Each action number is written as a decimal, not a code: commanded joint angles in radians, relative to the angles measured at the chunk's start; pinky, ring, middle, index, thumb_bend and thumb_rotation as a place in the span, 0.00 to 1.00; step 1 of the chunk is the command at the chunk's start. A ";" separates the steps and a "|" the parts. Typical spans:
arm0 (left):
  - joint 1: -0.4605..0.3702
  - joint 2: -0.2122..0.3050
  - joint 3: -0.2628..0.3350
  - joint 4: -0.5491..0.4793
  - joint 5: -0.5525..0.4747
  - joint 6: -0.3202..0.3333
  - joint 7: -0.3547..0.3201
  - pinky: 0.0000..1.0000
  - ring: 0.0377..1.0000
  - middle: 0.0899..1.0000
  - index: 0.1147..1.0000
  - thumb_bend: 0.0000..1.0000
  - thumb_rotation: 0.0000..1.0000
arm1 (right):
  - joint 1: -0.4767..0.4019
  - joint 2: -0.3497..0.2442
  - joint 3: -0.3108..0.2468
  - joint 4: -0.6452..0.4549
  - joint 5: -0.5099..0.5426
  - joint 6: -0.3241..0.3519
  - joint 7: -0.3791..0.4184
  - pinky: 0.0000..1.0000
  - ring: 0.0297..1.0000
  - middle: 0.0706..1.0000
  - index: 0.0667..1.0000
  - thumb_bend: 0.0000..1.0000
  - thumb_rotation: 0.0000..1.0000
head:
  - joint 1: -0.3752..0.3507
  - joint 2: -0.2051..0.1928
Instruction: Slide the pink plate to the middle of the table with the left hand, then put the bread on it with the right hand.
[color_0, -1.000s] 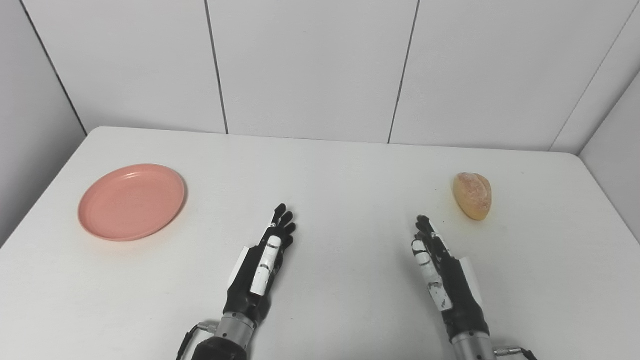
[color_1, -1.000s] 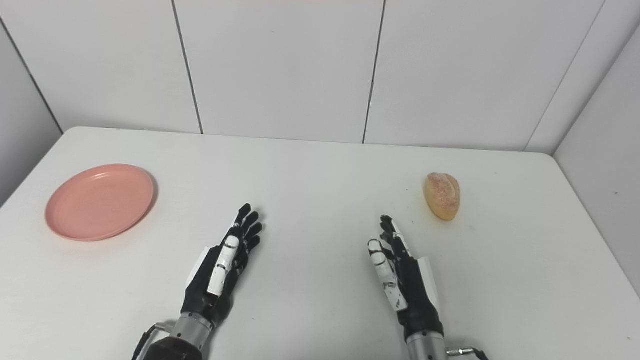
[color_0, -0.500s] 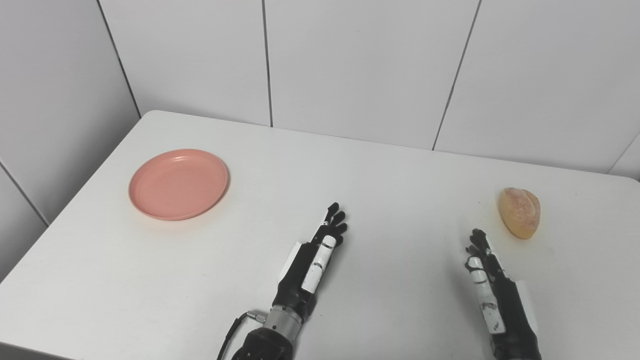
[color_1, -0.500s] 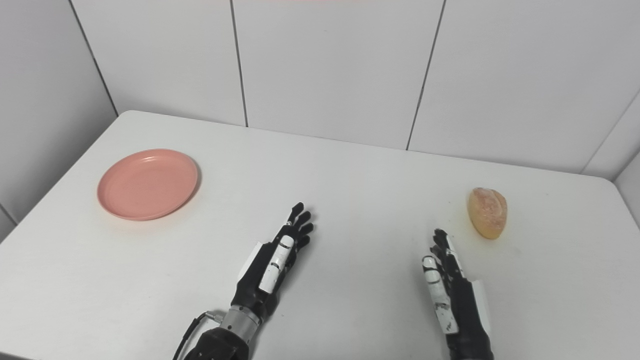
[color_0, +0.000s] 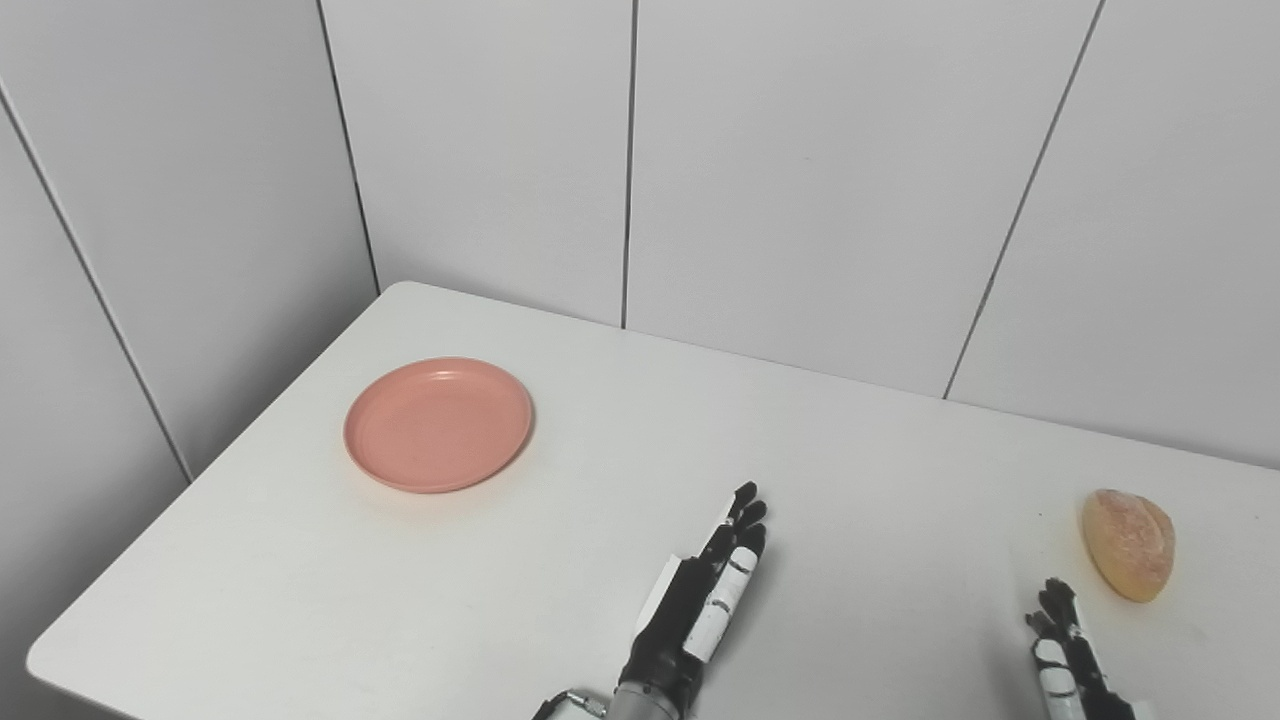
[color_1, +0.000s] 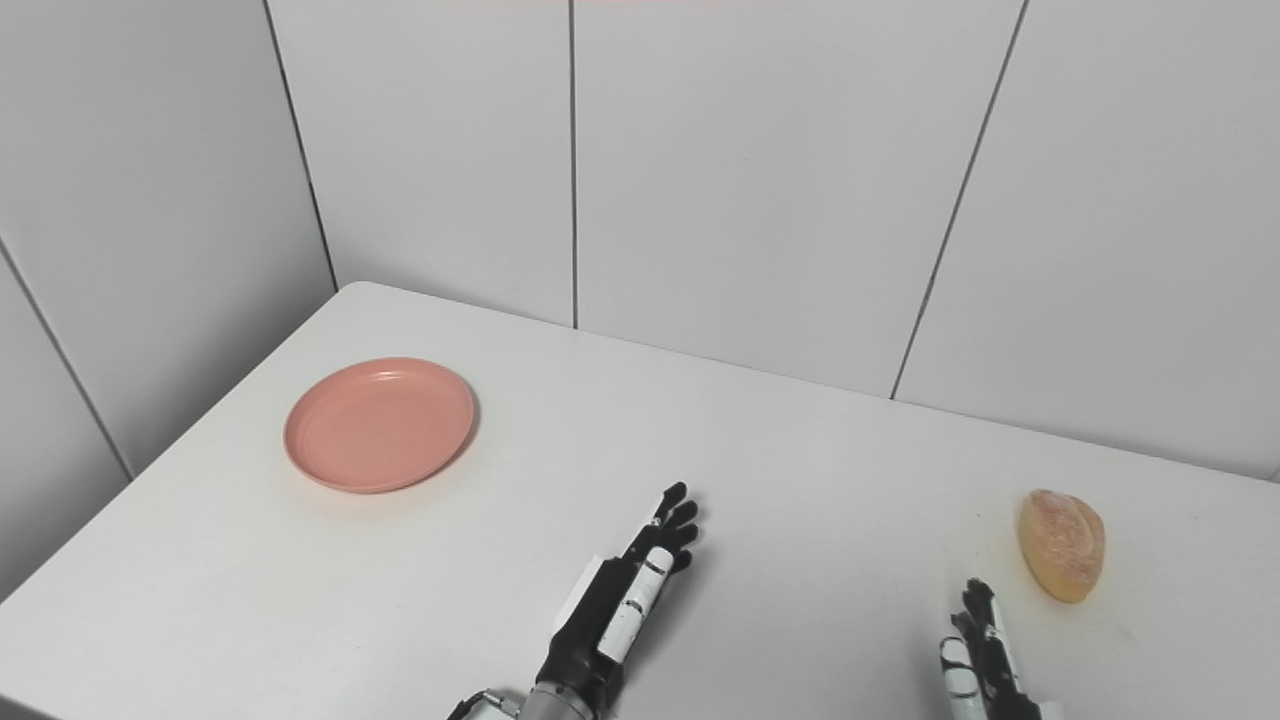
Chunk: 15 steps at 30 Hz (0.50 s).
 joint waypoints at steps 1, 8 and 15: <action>0.012 -0.022 -0.020 0.054 0.004 -0.014 -0.004 0.93 0.96 0.97 0.96 0.39 1.00 | -0.015 -0.003 -0.010 -0.014 0.021 -0.061 0.010 1.00 1.00 1.00 1.00 0.20 1.00 | -0.001 0.002; 0.013 -0.023 -0.023 0.042 0.002 0.002 -0.003 0.95 0.97 0.98 0.97 0.39 1.00 | -0.016 -0.002 -0.010 -0.018 0.017 -0.061 0.011 1.00 1.00 1.00 1.00 0.22 1.00 | -0.007 0.013; 0.011 -0.021 -0.020 0.029 0.001 0.008 -0.001 0.95 0.97 0.98 0.97 0.40 1.00 | -0.018 0.000 -0.006 -0.020 -0.007 -0.058 0.008 0.97 0.98 0.99 0.99 0.24 1.00 | -0.003 0.019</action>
